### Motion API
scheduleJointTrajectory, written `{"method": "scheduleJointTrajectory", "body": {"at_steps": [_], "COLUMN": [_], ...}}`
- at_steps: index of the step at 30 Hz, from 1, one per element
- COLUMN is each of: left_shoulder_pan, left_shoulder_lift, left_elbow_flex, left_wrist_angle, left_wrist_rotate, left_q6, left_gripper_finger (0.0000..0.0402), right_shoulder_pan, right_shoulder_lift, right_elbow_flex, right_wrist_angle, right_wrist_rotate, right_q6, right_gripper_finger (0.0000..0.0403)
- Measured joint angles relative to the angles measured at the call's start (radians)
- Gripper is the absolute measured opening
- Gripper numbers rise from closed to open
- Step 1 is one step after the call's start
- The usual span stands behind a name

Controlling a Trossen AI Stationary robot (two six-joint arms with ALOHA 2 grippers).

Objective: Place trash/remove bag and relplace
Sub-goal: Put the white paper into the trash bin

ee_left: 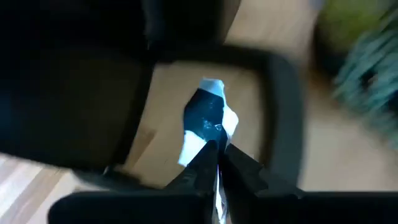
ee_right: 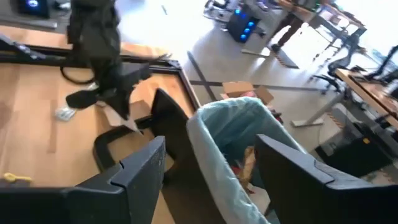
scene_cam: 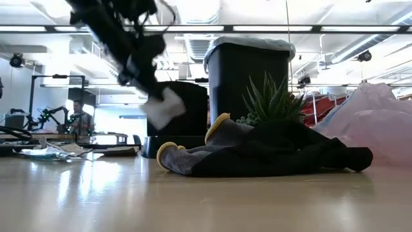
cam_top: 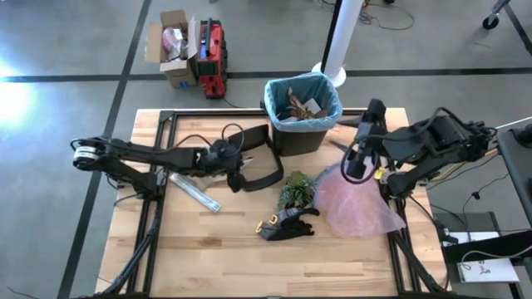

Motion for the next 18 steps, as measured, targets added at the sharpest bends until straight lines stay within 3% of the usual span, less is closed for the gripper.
{"method": "scheduleJointTrajectory", "body": {"at_steps": [9,13,18], "left_shoulder_pan": [-0.076,-0.091,-0.091], "left_shoulder_lift": [-0.052,-0.073,-0.110], "left_elbow_flex": [0.126,0.169,0.203], "left_wrist_angle": [0.001,0.013,0.019], "left_wrist_rotate": [-0.001,-0.007,-0.104], "left_q6": [-0.124,-0.208,-0.309], "left_gripper_finger": [0.0001,0.0000,0.0000], "right_shoulder_pan": [0.000,-0.002,-0.013], "right_shoulder_lift": [0.057,0.097,0.159], "right_elbow_flex": [0.000,0.000,0.000], "right_wrist_angle": [0.019,0.150,0.355], "right_wrist_rotate": [0.021,0.069,0.005], "right_q6": [-0.049,-0.147,-0.315], "right_gripper_finger": [0.0219,0.0213,0.0204]}}
